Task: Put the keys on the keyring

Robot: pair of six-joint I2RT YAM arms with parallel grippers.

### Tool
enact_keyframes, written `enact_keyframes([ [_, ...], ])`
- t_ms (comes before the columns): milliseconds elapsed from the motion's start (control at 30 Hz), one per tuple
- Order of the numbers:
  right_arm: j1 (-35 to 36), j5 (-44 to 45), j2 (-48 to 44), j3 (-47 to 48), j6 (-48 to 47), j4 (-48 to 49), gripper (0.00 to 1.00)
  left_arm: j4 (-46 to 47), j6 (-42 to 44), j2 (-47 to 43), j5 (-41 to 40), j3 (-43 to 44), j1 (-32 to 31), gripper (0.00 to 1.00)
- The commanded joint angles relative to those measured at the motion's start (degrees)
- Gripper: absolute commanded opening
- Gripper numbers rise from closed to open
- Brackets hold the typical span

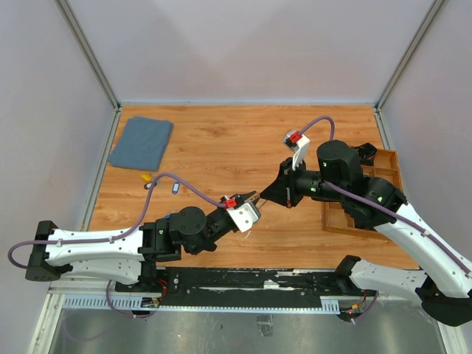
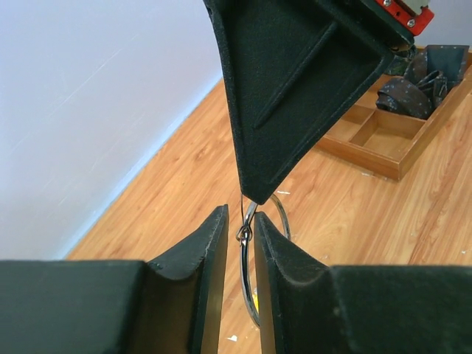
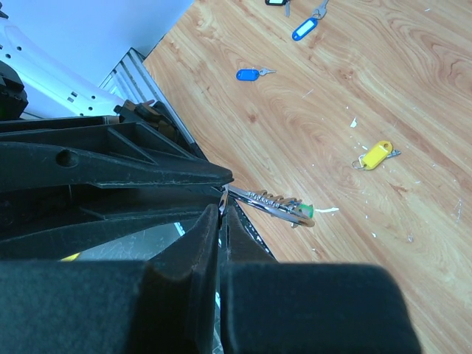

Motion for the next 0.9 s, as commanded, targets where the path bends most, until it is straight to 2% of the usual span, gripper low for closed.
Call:
enact_keyframes([
  [0,0.61,0.17,-0.63,0.28,1.18,2.11,0.01,3.73,0.17,-1.66,1.39,-0.93,0.30,0.26],
  [333,0.56,-0.57,-0.70,0.23,1.99,3.01,0.01,2.91,0.56,-0.33,1.64,-1.02,0.30,0.30],
  [867,0.55,-0.96,-0.65,-0.07,2.15,3.45,0.01,3.05,0.85,0.56,0.73,-1.21,0.30,0.21],
])
